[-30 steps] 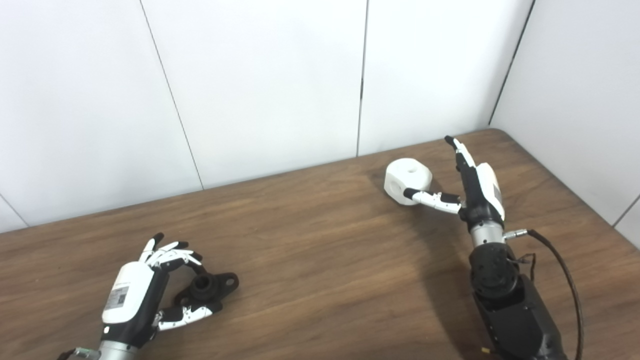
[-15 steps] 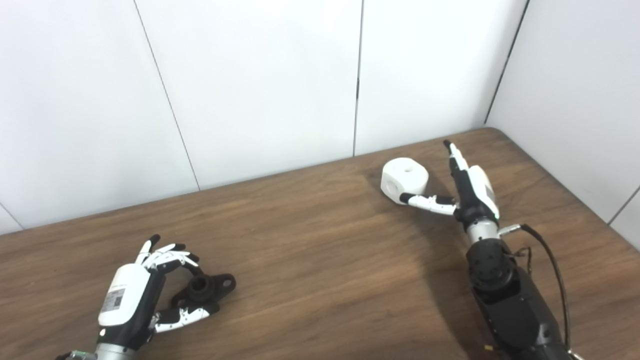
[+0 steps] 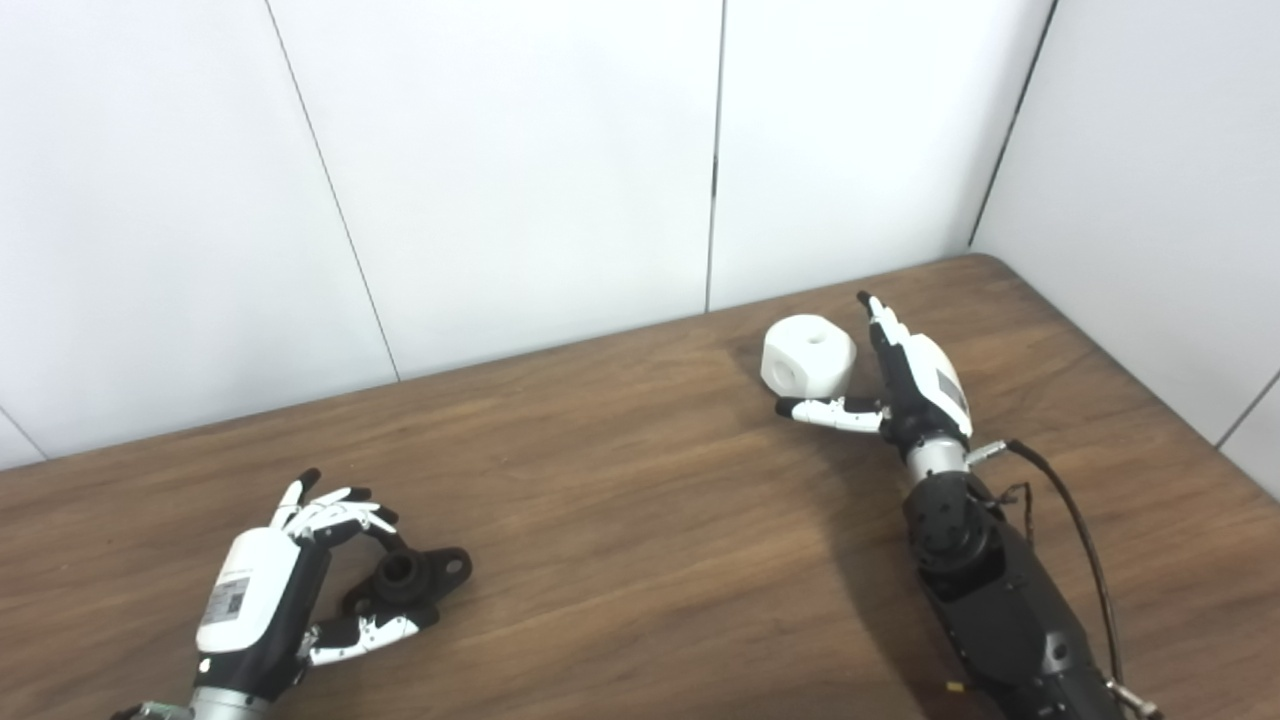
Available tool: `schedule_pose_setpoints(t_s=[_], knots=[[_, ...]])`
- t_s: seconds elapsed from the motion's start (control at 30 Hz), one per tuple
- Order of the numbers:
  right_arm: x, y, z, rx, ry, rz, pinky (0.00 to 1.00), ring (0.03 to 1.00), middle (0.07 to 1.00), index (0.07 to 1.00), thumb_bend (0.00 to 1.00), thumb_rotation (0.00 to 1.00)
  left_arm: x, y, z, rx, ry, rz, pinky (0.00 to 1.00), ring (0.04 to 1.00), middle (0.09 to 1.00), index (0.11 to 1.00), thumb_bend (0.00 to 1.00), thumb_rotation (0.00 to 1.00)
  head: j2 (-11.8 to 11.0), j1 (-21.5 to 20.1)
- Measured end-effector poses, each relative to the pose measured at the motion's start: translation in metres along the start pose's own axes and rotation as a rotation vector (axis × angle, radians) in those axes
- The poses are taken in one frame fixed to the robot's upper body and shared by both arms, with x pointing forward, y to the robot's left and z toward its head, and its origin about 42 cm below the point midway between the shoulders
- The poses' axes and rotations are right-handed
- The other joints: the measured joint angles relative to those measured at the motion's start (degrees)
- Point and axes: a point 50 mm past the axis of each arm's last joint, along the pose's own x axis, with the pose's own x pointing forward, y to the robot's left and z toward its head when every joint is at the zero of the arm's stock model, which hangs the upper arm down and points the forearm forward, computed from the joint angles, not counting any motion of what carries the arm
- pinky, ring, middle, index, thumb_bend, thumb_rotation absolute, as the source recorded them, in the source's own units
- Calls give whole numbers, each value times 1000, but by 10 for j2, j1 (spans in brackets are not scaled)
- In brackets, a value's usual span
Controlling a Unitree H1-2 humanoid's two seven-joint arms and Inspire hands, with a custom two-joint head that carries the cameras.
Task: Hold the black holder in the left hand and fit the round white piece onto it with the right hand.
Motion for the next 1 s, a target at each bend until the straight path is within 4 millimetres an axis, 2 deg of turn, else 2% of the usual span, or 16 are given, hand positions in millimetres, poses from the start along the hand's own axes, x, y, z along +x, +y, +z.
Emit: schedule_pose_setpoints(t_s=[0.57, 1.0], knots=[[12, 8, -4, -3, 18, -4, 989, 1000, 1000, 929, 926, 374, 0, 0, 1, 0, 3, 1, 1000, 822, 689, 483, 520, 41, -1, 3], [18, 12, 2, -10, 3, -40, 974, 1000, 1000, 886, 893, 298, -1, 0, 1, 1, 6, 0, 1000, 821, 687, 483, 520, 41, 1, 5]])
